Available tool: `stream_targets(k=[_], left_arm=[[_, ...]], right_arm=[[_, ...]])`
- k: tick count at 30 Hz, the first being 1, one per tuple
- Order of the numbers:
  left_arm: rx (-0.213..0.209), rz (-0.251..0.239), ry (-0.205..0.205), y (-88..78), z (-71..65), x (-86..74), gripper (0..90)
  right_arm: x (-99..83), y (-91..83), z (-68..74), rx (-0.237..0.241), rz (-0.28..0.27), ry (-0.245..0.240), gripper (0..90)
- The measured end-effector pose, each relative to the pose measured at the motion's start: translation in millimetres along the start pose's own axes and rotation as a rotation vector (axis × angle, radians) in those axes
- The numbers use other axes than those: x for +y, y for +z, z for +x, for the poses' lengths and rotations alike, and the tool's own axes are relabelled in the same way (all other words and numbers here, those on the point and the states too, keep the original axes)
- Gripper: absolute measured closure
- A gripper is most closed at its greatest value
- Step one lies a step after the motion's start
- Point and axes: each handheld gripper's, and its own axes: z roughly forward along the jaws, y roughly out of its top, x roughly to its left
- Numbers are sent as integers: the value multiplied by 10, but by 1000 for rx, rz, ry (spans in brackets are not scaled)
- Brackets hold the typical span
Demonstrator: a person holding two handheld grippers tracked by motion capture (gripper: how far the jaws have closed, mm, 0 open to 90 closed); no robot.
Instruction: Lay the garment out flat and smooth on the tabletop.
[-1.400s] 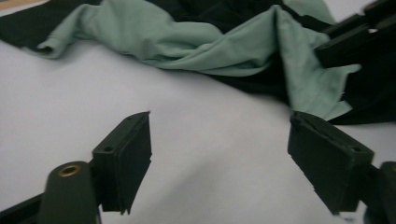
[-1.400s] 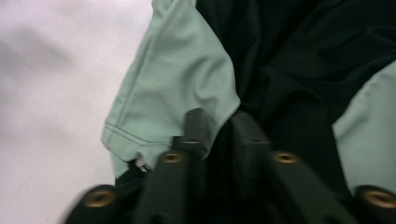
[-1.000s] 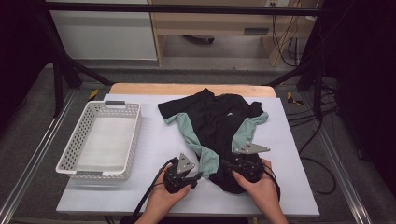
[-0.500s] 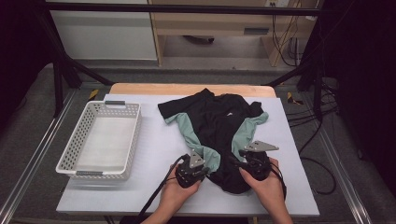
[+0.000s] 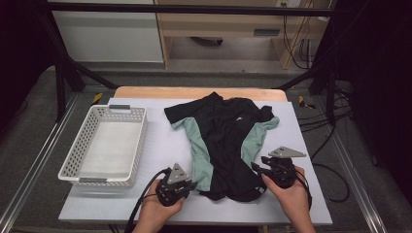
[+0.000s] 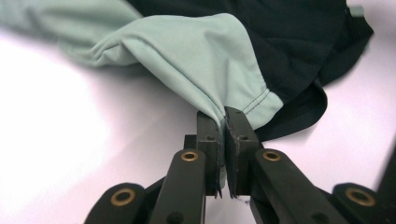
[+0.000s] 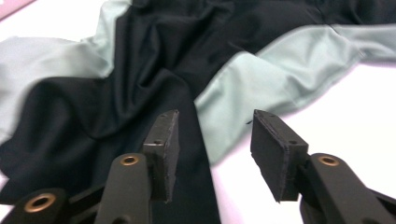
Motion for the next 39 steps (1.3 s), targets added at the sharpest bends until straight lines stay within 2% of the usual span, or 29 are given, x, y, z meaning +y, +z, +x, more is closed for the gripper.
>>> stream_targets(k=[5,7,8,11,16,20,21,25,29,33,36,39], left_arm=[[12,-5,-37,-149,103,-191,853],[15,-10,-60,-167,164,-233,853],[12,-10,-73,-177,201,-245,853],[30,-1,-54,-201,227,-245,853],[41,13,-64,-208,262,-287,844],[69,1,-78,-230,275,-283,751],[79,-5,-77,-250,264,-278,730],[106,-33,-29,-312,169,-248,673],[91,15,-37,-194,170,-270,644],[91,31,-31,-141,146,-262,613],[91,43,-15,-124,124,-270,601],[78,52,-3,-103,120,-264,652]], right_arm=[[-210,-46,-100,-12,82,26,492],[-270,-50,-127,-15,103,47,524],[-277,-49,-140,-14,108,51,532],[-261,-17,-148,5,98,69,548],[-260,33,-121,-1,116,39,556],[-270,36,-130,0,120,43,555],[-268,30,-131,1,117,43,554],[-265,31,-128,-7,113,37,553],[-270,49,-138,-26,131,35,570],[-293,47,-165,-55,151,45,593],[-309,60,-176,-50,167,48,616],[-297,70,-150,-24,161,45,627]])
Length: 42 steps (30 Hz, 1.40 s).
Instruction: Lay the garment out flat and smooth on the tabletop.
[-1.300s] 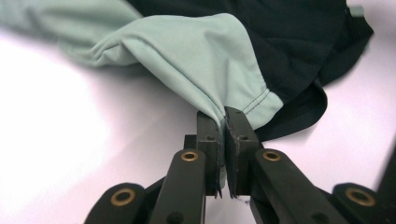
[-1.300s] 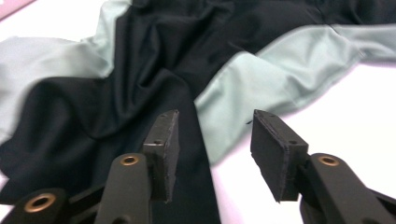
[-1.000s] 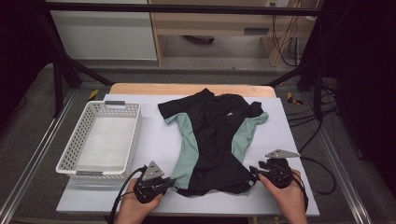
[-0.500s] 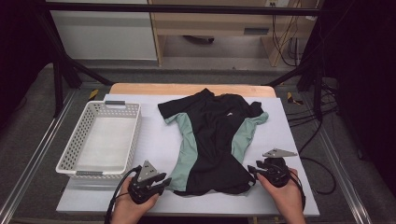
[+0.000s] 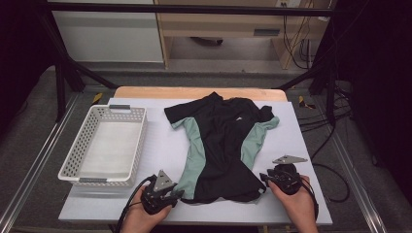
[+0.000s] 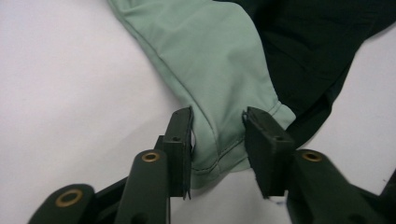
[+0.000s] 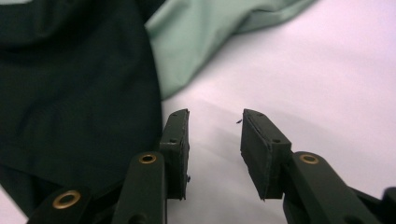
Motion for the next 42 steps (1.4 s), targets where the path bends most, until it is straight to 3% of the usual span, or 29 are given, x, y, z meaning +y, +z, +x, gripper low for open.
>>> stream_targets(k=[4,6,11,16,20,28,37,42], left_arm=[[13,5,44,-4,3,25,793],[24,3,48,-25,23,29,821],[49,-25,23,-149,111,31,841],[54,-43,-23,-214,233,8,843],[59,-54,-45,-238,291,2,843],[61,-55,-48,-229,302,-5,836],[65,-59,-48,-216,301,-8,816],[67,-57,-45,-209,303,-8,816]], right_arm=[[16,8,60,31,-4,-29,640],[21,13,87,50,-3,-44,641],[27,18,130,68,-2,-48,643],[25,39,130,-6,37,-49,649],[22,52,152,18,42,-54,646],[96,54,420,159,-9,-105,614],[131,176,696,172,24,-189,548],[130,247,807,129,58,-251,507]])
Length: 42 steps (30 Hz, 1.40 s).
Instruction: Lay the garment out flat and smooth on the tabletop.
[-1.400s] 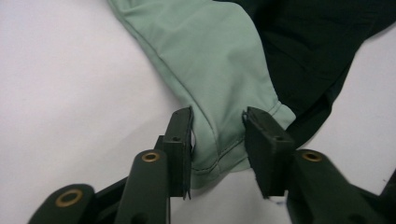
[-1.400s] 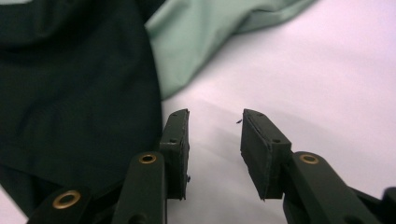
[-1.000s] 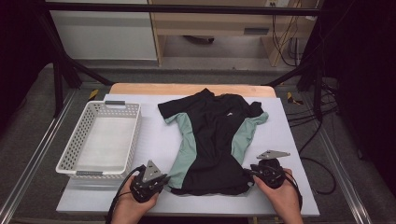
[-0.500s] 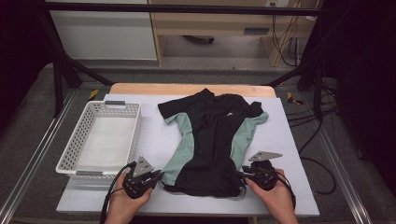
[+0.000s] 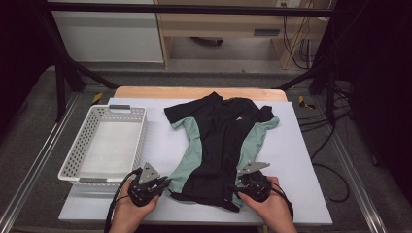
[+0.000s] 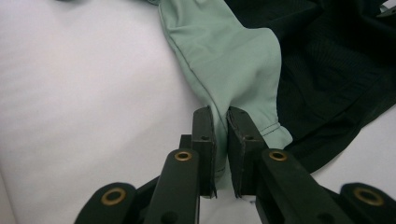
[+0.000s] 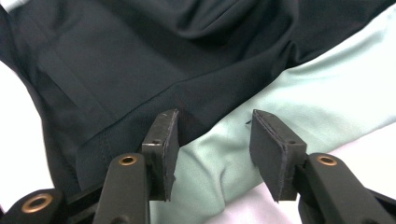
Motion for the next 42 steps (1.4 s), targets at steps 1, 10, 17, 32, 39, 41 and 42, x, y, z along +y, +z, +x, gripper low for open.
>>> stream_targets(k=[1,10,17,32,39,41,42], left_arm=[[0,1,1,2,1,-1,816],[0,5,0,11,7,-2,813],[-1,8,3,17,1,-1,813],[-35,8,4,23,-75,12,838],[-28,-2,-29,-33,-87,-38,839],[-3,-12,-20,-81,-75,-26,839],[6,-17,-21,-96,-63,-25,839]], right_arm=[[1,10,12,-11,7,-15,501],[0,54,66,-19,24,-48,577],[8,46,89,2,23,-76,809],[-195,-400,-419,-85,-21,52,879],[-265,-406,-497,-84,-4,69,831],[-239,-423,-482,-55,-42,84,724],[-232,-452,-492,-43,-67,94,695]])
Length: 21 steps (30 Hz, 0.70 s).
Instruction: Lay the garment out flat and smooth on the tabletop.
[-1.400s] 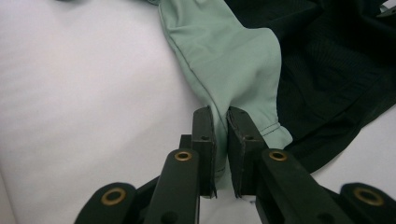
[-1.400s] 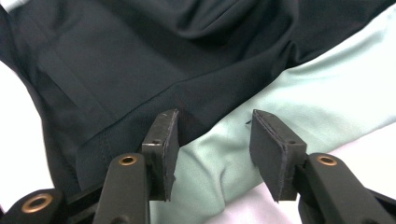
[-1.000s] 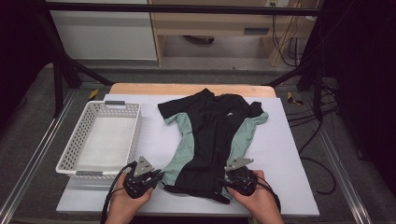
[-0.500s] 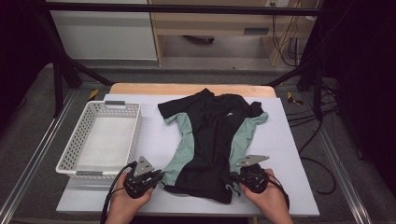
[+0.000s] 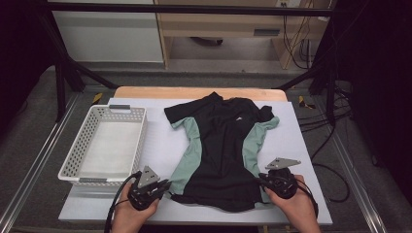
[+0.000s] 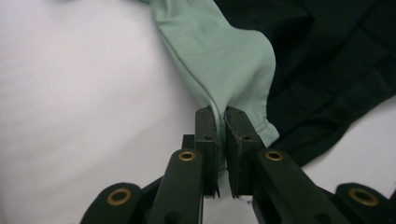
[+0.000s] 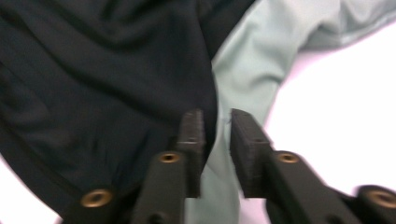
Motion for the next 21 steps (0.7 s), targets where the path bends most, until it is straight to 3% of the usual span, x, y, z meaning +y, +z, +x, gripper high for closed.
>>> stream_targets(k=[3,8,12,16,21], left_arm=[[16,-7,-26,-38,62,-22,839],[34,7,-33,-41,116,-33,838],[40,6,-40,-50,135,-39,838],[65,-14,-42,-94,157,-45,839],[64,-3,-47,-153,193,-92,862]], right_arm=[[-12,-70,-62,-6,-51,65,667],[-119,22,-178,-67,23,114,644],[-146,87,-178,-63,59,135,624],[-158,92,-139,-58,63,136,620],[-208,105,-58,-38,91,121,623]])
